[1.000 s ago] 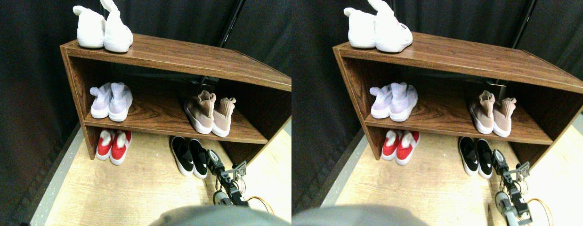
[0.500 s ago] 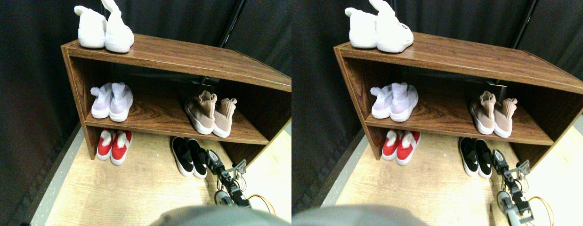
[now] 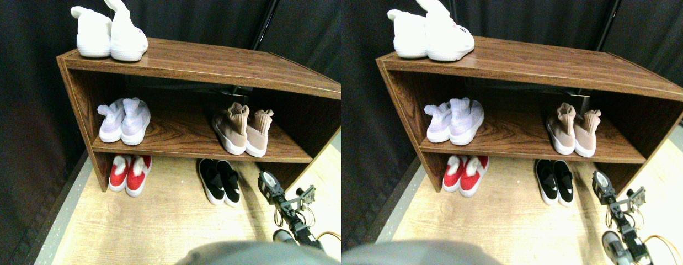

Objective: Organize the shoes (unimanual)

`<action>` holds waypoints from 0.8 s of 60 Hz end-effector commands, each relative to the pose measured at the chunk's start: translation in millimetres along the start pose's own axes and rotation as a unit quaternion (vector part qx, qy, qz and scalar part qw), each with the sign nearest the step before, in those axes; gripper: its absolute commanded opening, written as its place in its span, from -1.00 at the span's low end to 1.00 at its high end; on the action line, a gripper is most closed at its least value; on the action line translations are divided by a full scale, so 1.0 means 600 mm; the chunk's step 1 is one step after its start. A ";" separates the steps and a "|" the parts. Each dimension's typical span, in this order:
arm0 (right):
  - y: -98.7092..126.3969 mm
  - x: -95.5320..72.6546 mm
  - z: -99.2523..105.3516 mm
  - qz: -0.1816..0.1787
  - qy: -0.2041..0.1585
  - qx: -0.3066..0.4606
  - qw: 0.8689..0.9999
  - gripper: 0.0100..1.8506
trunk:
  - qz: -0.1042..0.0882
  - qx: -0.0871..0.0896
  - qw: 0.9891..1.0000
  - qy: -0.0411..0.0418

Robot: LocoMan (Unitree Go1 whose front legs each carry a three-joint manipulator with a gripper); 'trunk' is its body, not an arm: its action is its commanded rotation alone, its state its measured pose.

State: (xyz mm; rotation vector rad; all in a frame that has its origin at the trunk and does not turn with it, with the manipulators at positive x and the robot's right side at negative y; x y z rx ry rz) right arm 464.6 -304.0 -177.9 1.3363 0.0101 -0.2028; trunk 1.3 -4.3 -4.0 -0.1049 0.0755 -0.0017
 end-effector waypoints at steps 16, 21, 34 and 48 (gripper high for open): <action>0.046 -0.072 0.009 0.061 0.064 -0.002 0.996 -0.95 | -0.006 -0.010 1.000 -0.017; 0.052 -0.092 0.014 0.083 0.080 -0.010 0.993 -0.95 | -0.008 -0.010 1.000 -0.020; 0.092 -0.145 0.011 0.139 0.085 -0.040 0.986 -0.95 | -0.011 -0.008 0.999 -0.032; 0.139 -0.184 -0.006 0.190 0.105 -0.046 0.975 -0.95 | -0.007 -0.005 0.999 -0.044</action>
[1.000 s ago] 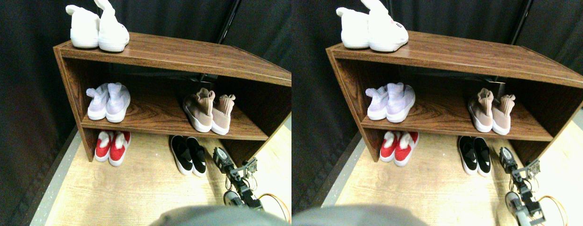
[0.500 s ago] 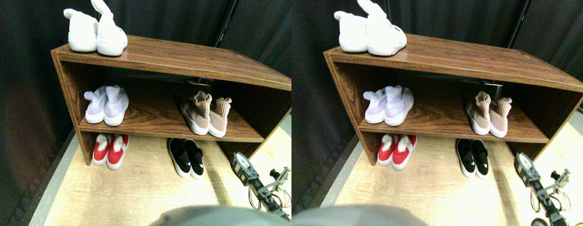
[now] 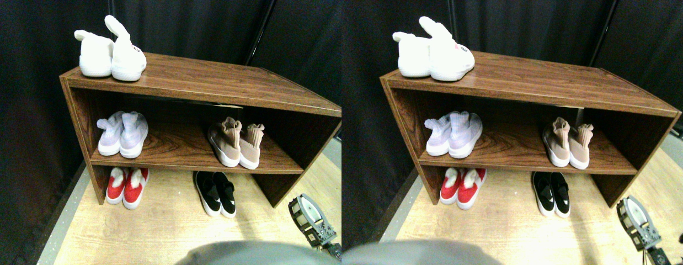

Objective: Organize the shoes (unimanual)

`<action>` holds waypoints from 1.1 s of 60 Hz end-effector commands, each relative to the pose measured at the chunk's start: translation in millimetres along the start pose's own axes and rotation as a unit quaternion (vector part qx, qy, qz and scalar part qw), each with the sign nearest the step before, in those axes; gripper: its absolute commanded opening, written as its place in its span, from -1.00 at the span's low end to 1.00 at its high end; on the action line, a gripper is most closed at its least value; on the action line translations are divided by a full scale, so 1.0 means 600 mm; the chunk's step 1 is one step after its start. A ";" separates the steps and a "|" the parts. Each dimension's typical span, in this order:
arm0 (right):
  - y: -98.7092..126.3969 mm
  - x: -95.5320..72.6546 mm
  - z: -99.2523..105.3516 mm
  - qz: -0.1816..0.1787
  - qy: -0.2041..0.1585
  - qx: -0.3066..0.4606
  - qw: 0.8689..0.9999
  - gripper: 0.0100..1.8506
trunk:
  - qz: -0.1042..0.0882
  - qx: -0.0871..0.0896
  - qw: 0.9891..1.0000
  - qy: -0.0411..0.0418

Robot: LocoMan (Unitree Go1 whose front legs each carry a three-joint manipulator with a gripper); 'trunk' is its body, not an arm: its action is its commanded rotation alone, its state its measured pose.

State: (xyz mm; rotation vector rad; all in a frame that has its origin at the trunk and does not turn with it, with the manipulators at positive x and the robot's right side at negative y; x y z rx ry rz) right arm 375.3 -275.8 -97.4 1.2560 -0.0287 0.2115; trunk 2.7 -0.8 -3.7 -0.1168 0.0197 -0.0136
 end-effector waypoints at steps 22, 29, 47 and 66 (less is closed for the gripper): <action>0.054 0.010 -0.031 0.058 0.017 -0.032 0.998 -0.95 | 0.006 -0.001 1.000 -0.021; 0.049 0.016 -0.032 0.049 0.017 -0.017 0.998 -0.95 | 0.009 -0.003 1.000 -0.019; 0.037 0.025 -0.035 0.054 0.022 -0.016 0.998 -0.95 | 0.012 -0.003 1.000 -0.016; 0.034 0.025 -0.030 0.044 0.011 -0.013 0.999 -0.95 | 0.008 -0.002 1.000 -0.012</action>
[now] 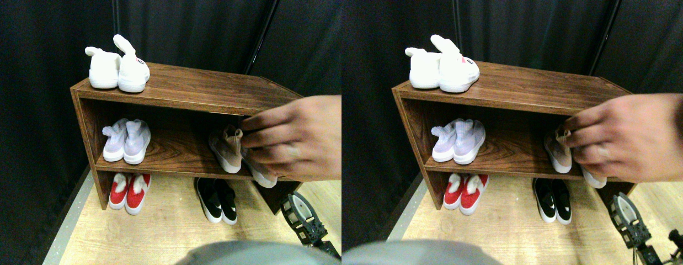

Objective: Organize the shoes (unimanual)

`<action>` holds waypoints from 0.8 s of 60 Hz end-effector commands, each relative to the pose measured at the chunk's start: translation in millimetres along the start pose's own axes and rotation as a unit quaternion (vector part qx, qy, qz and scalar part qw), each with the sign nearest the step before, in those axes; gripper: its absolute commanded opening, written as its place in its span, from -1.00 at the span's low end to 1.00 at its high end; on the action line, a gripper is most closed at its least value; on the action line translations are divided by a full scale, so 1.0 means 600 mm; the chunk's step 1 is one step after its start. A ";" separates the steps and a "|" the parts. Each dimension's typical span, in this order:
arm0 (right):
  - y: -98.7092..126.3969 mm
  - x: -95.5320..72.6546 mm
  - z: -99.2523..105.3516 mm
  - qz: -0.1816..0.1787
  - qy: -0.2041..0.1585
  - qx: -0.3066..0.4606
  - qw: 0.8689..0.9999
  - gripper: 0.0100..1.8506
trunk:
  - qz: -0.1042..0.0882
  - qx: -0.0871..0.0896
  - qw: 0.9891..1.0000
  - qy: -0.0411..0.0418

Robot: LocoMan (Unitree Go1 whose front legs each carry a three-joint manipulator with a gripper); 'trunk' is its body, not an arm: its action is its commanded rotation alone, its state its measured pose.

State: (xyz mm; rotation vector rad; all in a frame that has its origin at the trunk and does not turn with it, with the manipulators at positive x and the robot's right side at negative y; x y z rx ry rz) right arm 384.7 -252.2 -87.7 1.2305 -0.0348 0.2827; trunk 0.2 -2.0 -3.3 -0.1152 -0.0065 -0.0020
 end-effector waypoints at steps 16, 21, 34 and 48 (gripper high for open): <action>0.009 0.003 0.005 0.016 -0.007 0.002 1.000 -0.95 | 0.002 -0.002 1.000 0.001; 0.009 0.003 0.005 0.018 -0.007 -0.006 1.000 -0.95 | 0.002 -0.002 1.000 0.003; 0.008 0.009 0.005 0.014 -0.007 -0.004 1.000 -0.95 | 0.000 -0.002 1.000 0.005; 0.006 0.013 0.004 0.013 -0.013 -0.002 1.000 -0.95 | -0.004 -0.002 1.000 0.010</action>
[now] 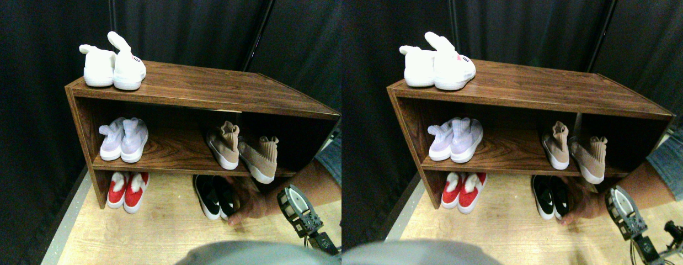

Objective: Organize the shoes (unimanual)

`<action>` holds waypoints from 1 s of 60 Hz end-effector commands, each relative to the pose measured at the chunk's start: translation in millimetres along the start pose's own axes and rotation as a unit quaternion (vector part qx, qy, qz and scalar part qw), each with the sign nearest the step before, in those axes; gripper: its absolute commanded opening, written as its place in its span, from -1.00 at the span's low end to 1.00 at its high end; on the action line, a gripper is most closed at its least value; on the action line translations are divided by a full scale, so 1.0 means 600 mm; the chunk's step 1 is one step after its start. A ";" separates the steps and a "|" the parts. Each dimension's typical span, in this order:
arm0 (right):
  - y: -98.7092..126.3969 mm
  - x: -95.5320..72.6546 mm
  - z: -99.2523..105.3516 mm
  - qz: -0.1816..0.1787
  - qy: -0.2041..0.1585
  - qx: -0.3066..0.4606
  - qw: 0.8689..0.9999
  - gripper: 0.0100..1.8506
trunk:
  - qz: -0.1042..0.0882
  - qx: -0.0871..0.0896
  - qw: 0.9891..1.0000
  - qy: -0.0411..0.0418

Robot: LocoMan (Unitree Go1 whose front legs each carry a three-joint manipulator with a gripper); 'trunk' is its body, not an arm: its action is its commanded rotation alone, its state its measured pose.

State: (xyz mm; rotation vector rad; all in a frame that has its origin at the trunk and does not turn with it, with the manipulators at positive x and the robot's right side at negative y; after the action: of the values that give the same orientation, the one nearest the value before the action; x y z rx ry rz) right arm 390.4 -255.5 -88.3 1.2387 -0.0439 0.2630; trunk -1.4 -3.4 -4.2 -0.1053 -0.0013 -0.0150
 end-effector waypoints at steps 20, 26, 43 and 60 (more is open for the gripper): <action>0.008 0.013 -0.006 0.018 -0.004 -0.001 1.000 -0.95 | 0.001 -0.005 1.000 0.012; 0.010 0.013 -0.007 0.012 -0.009 0.006 1.000 -0.95 | 0.000 -0.005 1.000 0.013; 0.009 0.014 -0.006 0.011 -0.016 0.003 1.000 -0.95 | -0.001 -0.004 1.000 0.015; 0.007 0.015 -0.006 0.012 -0.013 0.006 1.000 -0.95 | -0.002 -0.003 1.000 0.014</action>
State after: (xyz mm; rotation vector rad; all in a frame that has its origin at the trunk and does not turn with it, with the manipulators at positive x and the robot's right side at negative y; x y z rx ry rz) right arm 398.4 -251.3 -90.0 1.2584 -0.0497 0.2326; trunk -2.8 -5.6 -4.5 -0.0891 0.0107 -0.0254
